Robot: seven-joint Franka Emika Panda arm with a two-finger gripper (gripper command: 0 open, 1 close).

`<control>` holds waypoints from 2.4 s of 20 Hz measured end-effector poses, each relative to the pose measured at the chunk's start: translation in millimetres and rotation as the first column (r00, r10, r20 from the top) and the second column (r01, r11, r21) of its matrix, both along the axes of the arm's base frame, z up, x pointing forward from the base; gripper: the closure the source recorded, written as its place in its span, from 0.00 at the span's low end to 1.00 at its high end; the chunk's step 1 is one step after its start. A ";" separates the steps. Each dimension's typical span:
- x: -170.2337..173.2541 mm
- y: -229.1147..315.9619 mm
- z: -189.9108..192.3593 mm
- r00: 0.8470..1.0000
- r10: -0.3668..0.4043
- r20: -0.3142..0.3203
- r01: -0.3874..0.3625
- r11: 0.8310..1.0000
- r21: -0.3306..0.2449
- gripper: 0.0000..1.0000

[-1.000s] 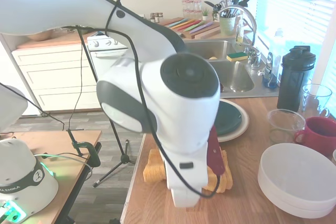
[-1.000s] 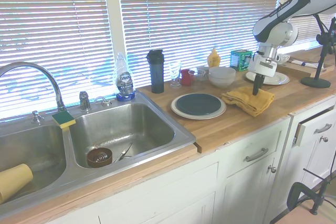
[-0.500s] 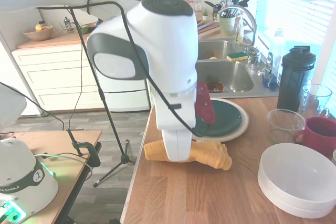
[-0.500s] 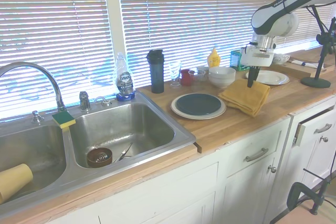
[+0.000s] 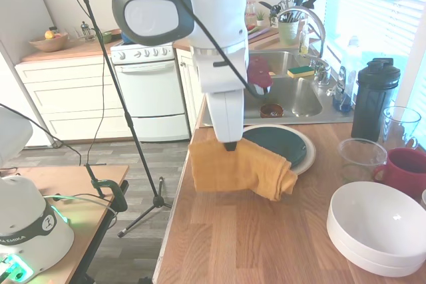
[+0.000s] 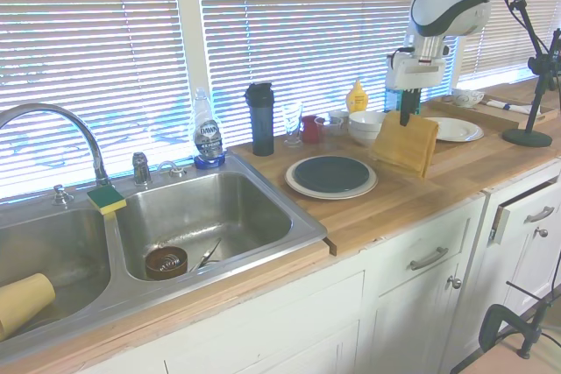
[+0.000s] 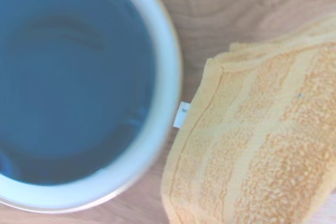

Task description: Wipe the blue plate in clockwise motion

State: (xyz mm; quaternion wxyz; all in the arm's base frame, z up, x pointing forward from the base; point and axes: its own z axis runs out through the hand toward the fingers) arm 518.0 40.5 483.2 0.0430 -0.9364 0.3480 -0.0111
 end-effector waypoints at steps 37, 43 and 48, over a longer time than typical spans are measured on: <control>52.6 170.0 -75.0 0.995 0.097 -0.012 -0.098 0.993 -0.068 1.00; 32.8 177.0 -109.1 0.991 0.128 -0.036 -0.130 0.988 -0.081 1.00; 24.2 200.5 -109.9 0.987 0.159 -0.022 -0.160 0.984 -0.075 1.00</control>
